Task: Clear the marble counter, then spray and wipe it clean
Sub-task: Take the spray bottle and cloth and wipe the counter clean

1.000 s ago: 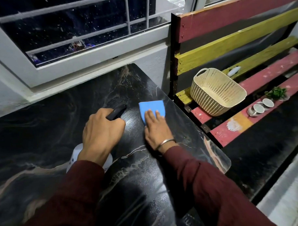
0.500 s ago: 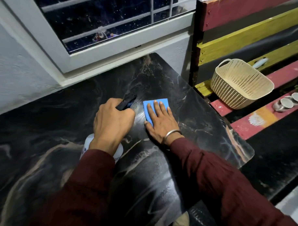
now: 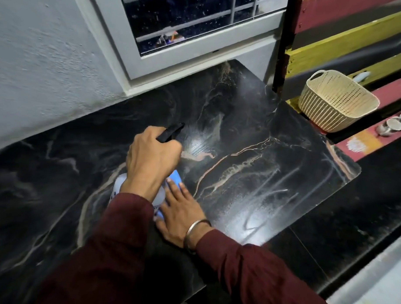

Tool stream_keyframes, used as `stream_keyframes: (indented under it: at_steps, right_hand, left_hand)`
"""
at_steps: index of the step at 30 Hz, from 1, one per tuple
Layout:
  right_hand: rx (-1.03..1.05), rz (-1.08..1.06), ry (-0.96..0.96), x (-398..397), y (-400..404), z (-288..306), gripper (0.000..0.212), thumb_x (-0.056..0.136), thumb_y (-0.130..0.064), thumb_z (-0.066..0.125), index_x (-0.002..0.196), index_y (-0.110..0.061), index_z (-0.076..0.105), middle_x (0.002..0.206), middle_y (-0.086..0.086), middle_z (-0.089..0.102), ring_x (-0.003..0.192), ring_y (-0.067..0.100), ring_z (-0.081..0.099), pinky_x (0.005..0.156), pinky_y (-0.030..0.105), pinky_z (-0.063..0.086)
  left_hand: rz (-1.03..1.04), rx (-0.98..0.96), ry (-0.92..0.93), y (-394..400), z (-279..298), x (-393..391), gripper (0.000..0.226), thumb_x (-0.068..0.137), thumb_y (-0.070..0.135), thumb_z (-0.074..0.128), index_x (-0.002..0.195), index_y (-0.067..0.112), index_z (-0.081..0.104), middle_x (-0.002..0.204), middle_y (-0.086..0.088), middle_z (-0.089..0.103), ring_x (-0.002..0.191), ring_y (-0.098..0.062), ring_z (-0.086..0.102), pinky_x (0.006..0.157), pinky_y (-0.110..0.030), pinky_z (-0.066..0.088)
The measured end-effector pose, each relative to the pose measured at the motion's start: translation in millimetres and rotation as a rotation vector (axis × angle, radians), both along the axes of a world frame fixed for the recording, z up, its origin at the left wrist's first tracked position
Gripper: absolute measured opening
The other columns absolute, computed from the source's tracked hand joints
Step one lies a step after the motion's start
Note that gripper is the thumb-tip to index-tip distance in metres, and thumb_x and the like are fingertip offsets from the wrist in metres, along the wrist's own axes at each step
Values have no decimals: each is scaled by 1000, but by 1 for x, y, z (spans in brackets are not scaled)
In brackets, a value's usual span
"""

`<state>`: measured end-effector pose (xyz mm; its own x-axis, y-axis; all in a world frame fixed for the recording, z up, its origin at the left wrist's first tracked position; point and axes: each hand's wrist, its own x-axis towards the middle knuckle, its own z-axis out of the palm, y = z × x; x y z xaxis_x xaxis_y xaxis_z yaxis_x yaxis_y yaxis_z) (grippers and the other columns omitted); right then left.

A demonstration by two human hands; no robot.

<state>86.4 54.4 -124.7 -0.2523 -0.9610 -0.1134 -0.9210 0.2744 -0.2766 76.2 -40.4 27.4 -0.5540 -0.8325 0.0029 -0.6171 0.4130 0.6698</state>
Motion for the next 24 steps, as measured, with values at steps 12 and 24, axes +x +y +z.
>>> stream_keyframes:
  at_steps: [12,24]
  right_hand:
    - [85,-361,159,-160,45,-3,71,89,-49,-1,153,-21,10,161,5,9,148,25,9,117,46,7]
    - [38,-300,70,-11,-23,-8,62,97,-41,25,152,-15,16,159,14,12,147,33,2,118,49,2]
  left_hand:
    - [14,5,-17,-20,-19,40,18,82,21,59,71,7,57,69,-13,60,71,-38,57,57,-40,35]
    - [47,74,-50,-17,-26,46,20,82,19,55,62,18,49,72,-5,58,79,-38,56,66,-37,37]
